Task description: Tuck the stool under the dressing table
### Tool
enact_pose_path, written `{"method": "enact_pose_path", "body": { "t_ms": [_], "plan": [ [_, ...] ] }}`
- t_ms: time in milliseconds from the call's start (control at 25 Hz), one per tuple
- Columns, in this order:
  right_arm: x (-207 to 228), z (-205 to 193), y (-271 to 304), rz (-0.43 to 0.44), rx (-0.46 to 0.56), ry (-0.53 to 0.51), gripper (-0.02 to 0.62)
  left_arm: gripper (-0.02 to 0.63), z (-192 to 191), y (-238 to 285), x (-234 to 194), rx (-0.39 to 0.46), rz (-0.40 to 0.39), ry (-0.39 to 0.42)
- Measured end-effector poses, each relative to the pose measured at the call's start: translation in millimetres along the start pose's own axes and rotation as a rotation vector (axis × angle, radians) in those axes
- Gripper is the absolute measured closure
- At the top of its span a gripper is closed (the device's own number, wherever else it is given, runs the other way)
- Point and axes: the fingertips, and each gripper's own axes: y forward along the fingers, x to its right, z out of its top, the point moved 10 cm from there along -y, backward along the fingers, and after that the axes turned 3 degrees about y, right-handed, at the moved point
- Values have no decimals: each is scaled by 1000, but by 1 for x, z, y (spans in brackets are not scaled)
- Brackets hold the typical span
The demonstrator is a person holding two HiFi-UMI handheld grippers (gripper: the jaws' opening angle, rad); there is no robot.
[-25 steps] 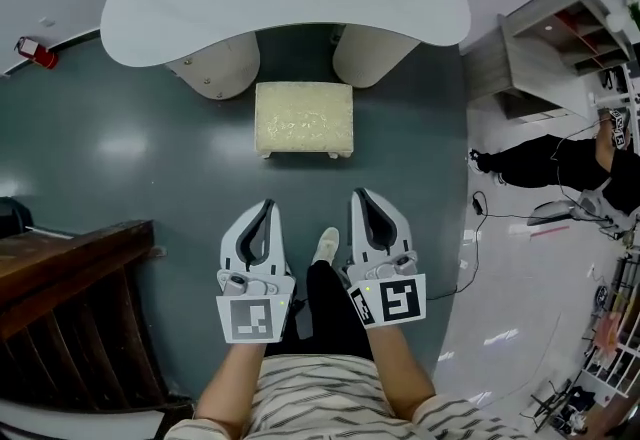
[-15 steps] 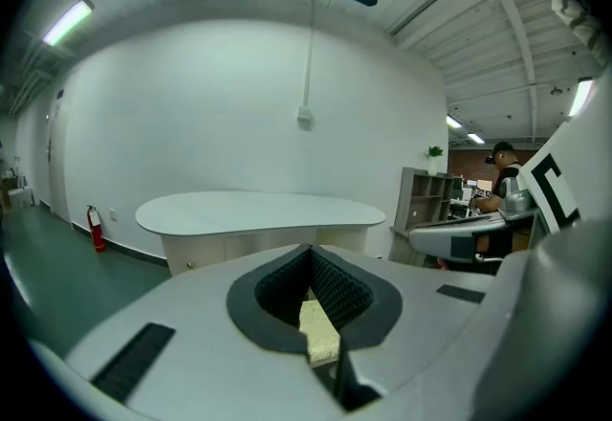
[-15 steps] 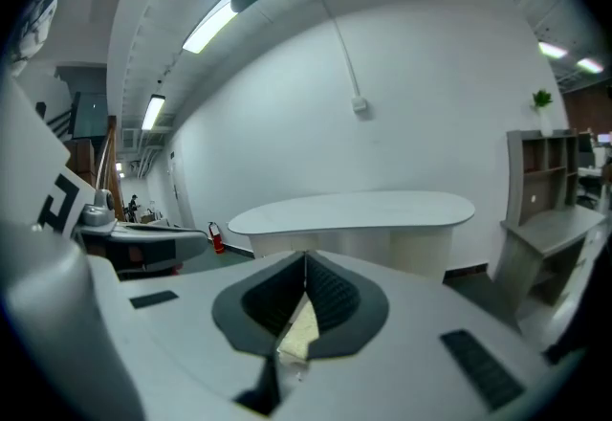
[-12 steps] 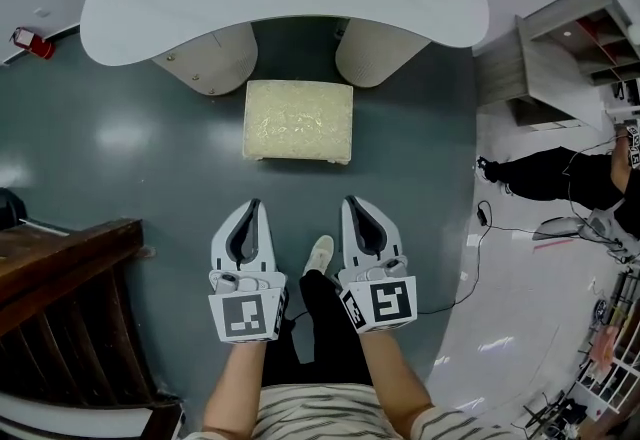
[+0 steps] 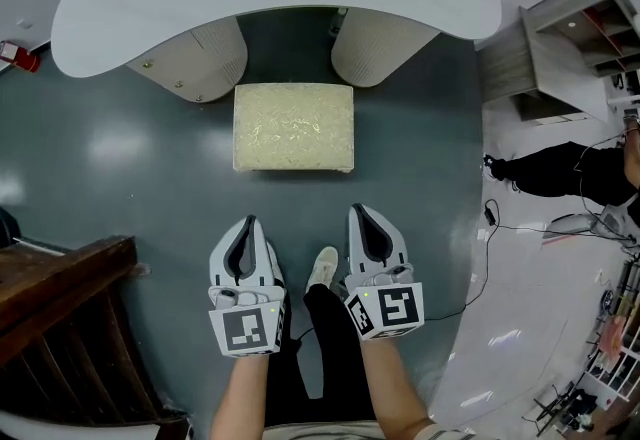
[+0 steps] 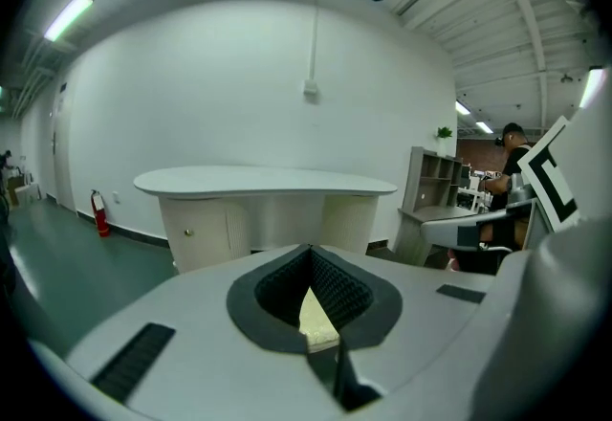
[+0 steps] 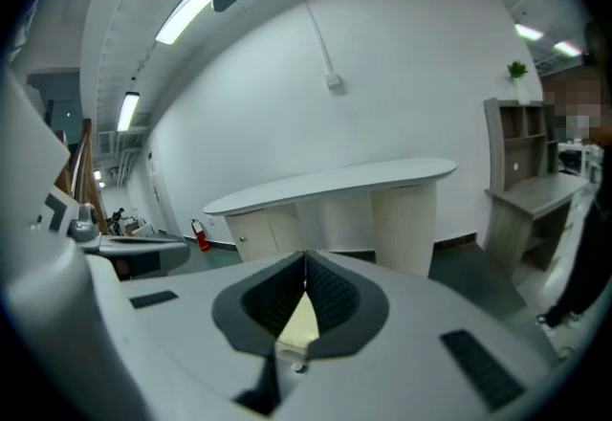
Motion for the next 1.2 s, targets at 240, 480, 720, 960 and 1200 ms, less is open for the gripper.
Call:
{"method": "enact_pose_path", "body": {
  "t_ms": [240,480,720,960,1200],
  "plan": [
    [8,-31,25,-49,-25,25,581,600,-32,22,-18,-43,-26,6],
    [12,-57,54,-56,-49,13,581,600,-65,48,-32,-88,-61,12],
    [26,-84,71,-66,-87,2,581,600,-97,68,-40,-123,-66,21],
    [41,-110,89,-68,-128,-17,580,598,-128,91,-44,-164,-82,6],
    [56,-133,104,-75,-176,-4,534,548,-152,107,-50,-208,-89,-3]
  ]
}}
